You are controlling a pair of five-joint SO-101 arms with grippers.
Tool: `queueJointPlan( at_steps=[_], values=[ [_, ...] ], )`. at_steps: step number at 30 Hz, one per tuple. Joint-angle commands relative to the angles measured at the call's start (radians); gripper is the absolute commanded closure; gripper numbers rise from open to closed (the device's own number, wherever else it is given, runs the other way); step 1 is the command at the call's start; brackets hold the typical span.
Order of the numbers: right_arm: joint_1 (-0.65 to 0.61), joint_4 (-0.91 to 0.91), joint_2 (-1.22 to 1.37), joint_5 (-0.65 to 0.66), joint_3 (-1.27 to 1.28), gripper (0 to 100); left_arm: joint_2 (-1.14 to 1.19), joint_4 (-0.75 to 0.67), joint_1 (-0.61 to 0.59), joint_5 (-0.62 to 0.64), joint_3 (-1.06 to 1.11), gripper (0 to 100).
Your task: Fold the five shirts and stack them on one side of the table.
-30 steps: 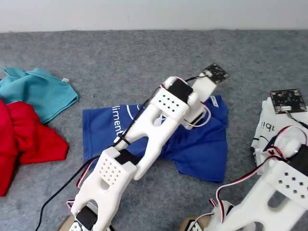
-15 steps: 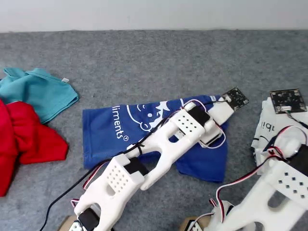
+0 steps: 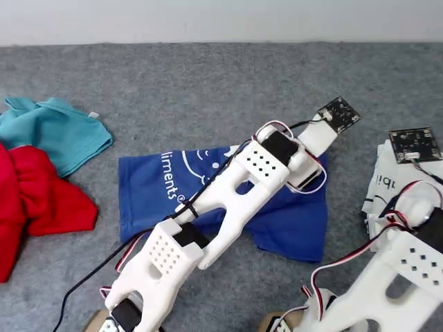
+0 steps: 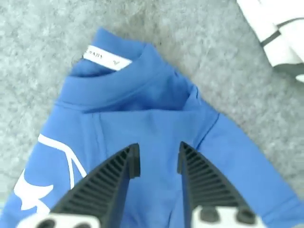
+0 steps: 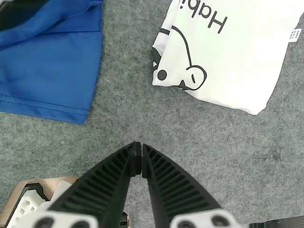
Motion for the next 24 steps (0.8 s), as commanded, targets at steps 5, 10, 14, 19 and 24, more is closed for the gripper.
queueJointPlan(
  at_steps=[5,10,14,19,24],
  values=[
    [0.010,0.035,-0.015,0.000,0.000,98.0,0.084,-0.166,0.014,0.006,0.022,86],
    [0.010,0.035,-0.015,0.005,0.000,98.0,0.164,-0.092,0.014,0.006,-0.131,86],
    [0.010,0.035,-0.015,0.003,0.000,98.0,0.180,0.046,0.023,0.002,-0.271,86],
    [0.010,0.035,-0.015,0.002,0.000,98.0,0.184,0.276,-0.021,0.002,-0.515,86],
    [0.010,0.035,-0.015,0.000,0.000,98.0,0.172,0.411,-0.046,0.006,-0.599,86]
  ],
)
